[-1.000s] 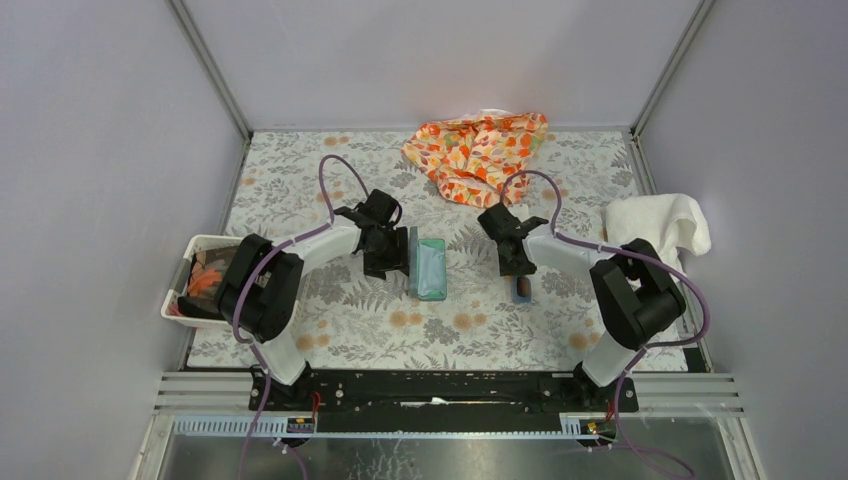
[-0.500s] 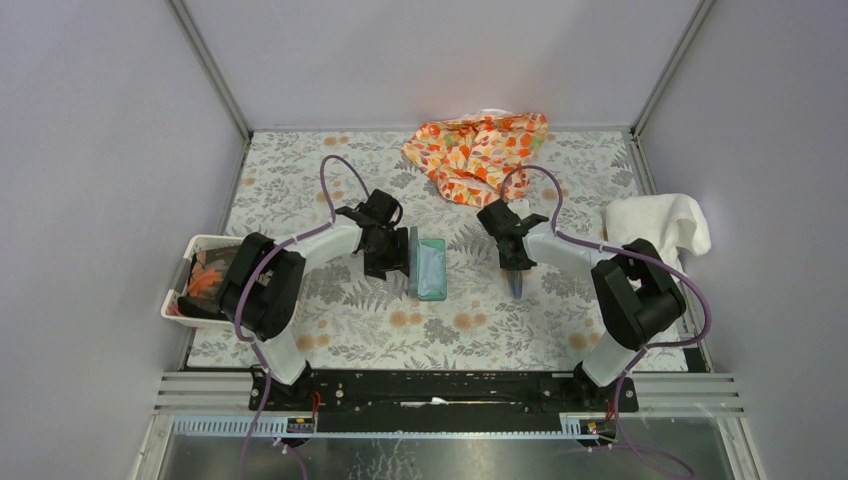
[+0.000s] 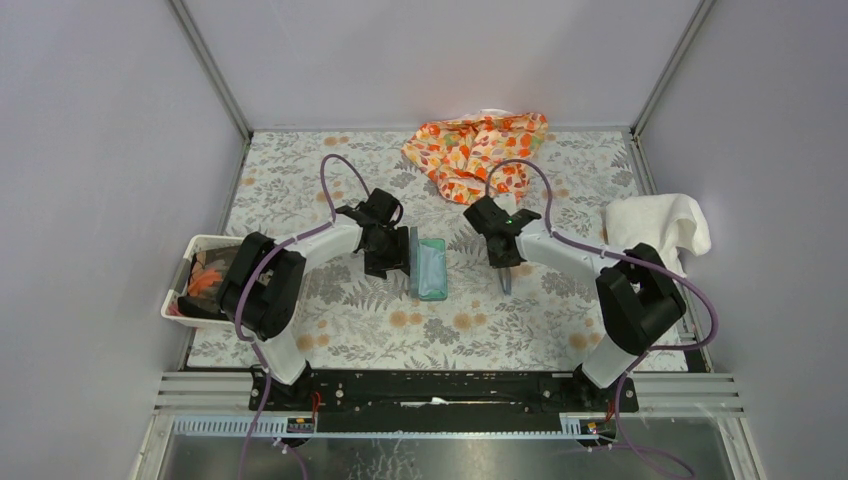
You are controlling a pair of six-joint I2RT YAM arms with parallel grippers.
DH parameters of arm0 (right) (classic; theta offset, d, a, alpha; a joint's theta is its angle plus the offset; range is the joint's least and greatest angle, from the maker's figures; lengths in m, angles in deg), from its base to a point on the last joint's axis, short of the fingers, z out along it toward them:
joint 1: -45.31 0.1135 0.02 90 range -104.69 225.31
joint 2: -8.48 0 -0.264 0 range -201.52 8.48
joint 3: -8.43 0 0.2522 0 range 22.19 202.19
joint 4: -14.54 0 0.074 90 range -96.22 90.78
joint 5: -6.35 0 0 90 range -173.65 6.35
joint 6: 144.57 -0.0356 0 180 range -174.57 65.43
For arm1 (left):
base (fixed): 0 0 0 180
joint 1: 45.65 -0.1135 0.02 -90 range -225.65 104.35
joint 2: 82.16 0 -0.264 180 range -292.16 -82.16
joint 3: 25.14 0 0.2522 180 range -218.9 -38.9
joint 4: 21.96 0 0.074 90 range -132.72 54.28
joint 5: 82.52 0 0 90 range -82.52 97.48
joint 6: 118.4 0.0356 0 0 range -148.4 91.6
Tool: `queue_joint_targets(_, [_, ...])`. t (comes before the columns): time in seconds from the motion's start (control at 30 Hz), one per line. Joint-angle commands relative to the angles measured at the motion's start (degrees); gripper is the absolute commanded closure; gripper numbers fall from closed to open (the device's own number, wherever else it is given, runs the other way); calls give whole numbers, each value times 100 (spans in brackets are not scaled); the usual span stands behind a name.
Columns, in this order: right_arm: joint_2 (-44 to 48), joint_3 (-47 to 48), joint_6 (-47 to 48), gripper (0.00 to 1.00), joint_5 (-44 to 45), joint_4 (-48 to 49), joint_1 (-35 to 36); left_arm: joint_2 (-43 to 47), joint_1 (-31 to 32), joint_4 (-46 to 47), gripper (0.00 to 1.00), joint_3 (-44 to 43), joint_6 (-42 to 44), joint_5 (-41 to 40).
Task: Organize the sunglasses
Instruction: Pick up the sunglasses from the center of the board, then place the sunglasses in the sunglasses case.
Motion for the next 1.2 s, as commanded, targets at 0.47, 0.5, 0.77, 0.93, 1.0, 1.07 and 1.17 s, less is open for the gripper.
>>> queue_joint_targets(0.47, [-1510, 2448, -895, 100, -481, -602, 1484, 37, 46, 46, 34, 35, 131, -44])
queue_joint_targets(0.5, [-1572, 2496, -912, 100, -474, -592, 1486, 44, 46, 49, 34, 47, 136, -44])
queue_joint_targets(0.77, [-1962, 2772, -1111, 100, -485, -644, 1482, 80, 46, 47, 34, 79, 175, -63])
queue_joint_targets(0.93, [-2079, 2811, -1252, 100, -539, -650, 1486, 111, 46, 51, 34, 96, 198, -70])
queue_joint_targets(1.0, [-2128, 2838, -1302, 100, -537, -660, 1486, 118, 44, 47, 34, 106, 197, -62])
queue_joint_targets(1.07, [-2177, 2875, -1339, 100, -526, -672, 1486, 137, 44, 52, 34, 113, 198, -60])
queue_joint_targets(1.17, [-2273, 2951, -1373, 100, -507, -715, 1486, 151, 46, 53, 34, 125, 195, -61])
